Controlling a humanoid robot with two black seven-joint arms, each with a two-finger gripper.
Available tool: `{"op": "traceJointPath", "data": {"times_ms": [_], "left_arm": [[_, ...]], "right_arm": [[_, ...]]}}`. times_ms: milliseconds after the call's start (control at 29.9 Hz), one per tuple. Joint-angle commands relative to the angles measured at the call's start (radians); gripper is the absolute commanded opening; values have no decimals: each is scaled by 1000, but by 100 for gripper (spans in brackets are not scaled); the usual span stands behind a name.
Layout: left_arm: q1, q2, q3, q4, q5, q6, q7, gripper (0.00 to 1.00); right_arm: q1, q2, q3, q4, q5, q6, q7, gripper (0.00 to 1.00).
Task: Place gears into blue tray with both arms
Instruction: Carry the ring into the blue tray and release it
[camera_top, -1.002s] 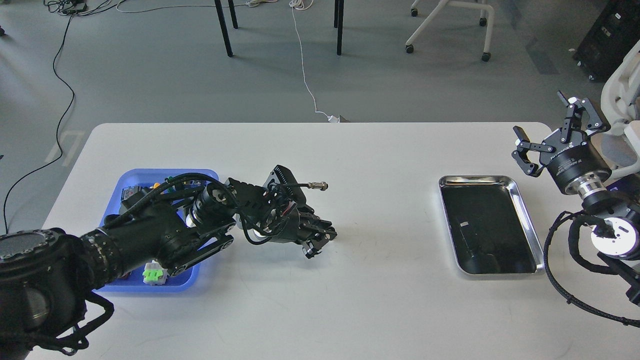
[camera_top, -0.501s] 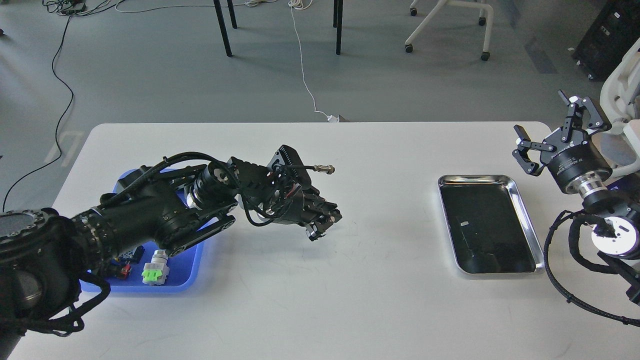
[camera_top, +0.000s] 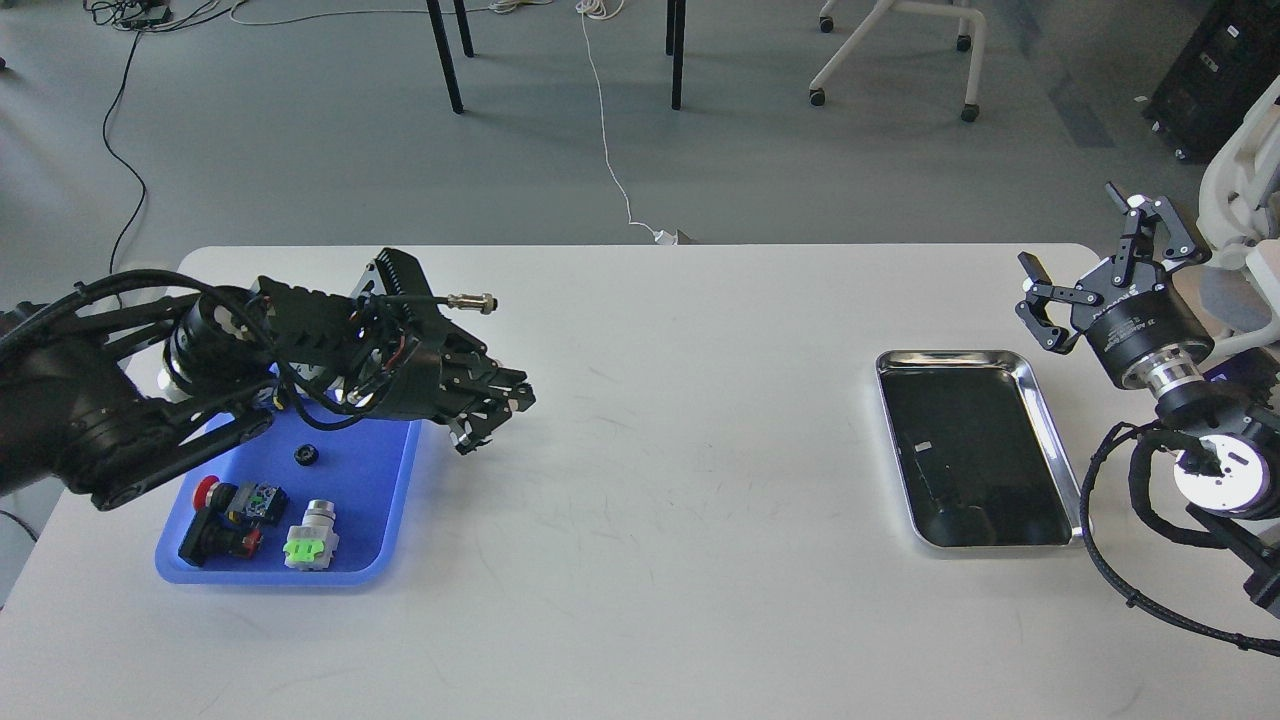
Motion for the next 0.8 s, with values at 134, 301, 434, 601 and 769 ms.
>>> {"op": "traceJointPath", "data": {"times_ms": [134,301,434,601,769], "left_arm": [[105,125,-6,2,0,1,0,15],[131,134,-9,35,0,7,0,15],[143,131,-13,75,0,9,0,16],[143,131,-15,115,0,11,0,16],[143,146,-32,123,0,11,0,16]], "right_arm": [[0,-2,0,3,0,0,0,99],[0,0,0,3,0,2,0,99],[0,-3,0,3,0,2,0,99],[-1,-5,0,4,0,0,0,99],[-3,-5,0,4,0,2,0,99]]}}
